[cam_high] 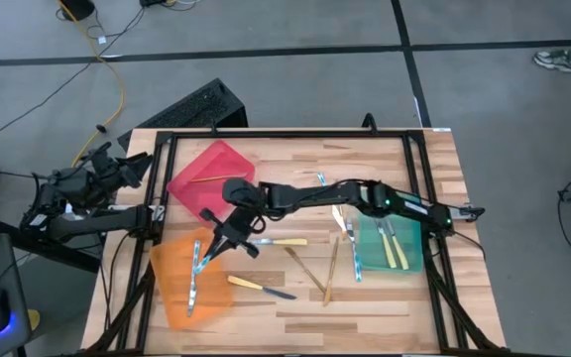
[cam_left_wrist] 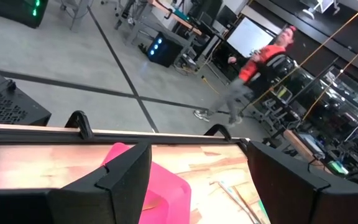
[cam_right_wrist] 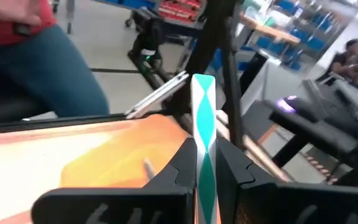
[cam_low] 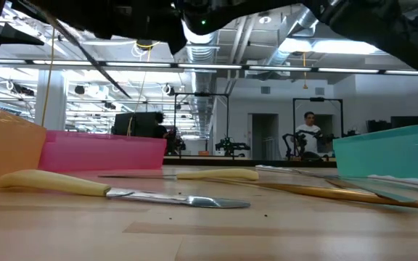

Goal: Sort silverware by color (type)
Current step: Put the top left blue knife into the orange bin

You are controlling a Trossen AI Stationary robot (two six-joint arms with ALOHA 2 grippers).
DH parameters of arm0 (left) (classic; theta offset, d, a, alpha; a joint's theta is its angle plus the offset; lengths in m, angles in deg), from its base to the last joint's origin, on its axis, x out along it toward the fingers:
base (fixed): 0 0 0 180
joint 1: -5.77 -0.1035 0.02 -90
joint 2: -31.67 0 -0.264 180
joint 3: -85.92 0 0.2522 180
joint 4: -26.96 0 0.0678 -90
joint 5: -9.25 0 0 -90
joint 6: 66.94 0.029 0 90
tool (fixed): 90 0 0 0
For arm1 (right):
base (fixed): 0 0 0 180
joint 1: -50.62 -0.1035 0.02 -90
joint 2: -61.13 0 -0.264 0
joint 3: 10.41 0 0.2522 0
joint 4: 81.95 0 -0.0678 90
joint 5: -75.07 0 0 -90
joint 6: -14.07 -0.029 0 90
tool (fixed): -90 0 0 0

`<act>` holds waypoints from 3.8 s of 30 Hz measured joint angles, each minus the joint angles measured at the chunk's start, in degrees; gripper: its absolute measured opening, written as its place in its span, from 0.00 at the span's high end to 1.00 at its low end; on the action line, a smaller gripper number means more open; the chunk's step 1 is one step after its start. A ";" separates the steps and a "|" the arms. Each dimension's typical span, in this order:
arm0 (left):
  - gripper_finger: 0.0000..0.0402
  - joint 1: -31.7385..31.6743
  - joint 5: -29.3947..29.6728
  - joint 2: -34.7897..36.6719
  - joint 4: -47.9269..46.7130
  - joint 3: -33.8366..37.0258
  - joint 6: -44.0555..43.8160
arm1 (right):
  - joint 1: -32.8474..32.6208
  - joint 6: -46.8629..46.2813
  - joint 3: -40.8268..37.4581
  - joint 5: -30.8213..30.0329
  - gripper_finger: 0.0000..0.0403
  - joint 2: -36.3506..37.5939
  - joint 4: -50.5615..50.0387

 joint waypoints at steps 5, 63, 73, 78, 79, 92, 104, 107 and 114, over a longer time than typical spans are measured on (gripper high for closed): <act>0.39 0.01 -0.32 -0.01 -0.05 0.00 0.02 | -1.05 1.59 0.21 -1.51 0.90 -0.45 0.72; 0.39 0.02 -1.16 0.02 0.06 0.00 -5.00 | -10.35 -84.12 3.74 -45.01 0.90 -15.38 51.76; 0.39 0.00 -0.57 0.02 0.04 0.00 -4.92 | -12.46 -62.26 3.74 -41.92 0.90 -15.31 53.70; 0.39 0.00 0.44 0.02 0.04 0.00 -4.89 | -12.43 -54.36 3.74 -37.30 0.90 -15.31 55.32; 0.39 0.00 0.77 0.02 0.04 0.00 -4.90 | -12.42 -54.24 3.74 -37.16 0.90 -15.31 55.29; 0.39 0.00 0.68 0.02 0.04 0.00 -4.81 | -11.82 -41.47 3.72 -25.41 0.90 -14.89 55.66; 0.39 0.00 0.68 0.02 -2.96 0.02 -5.63 | -11.26 -32.61 3.69 -20.00 0.90 -13.93 53.78; 0.39 0.02 0.66 0.01 -3.06 0.02 -6.00 | -10.19 -26.12 3.65 -19.82 0.90 -13.08 49.90; 0.39 0.02 0.51 0.00 -3.04 0.02 -6.47 | -6.02 -12.70 3.98 -9.05 0.90 -4.54 31.57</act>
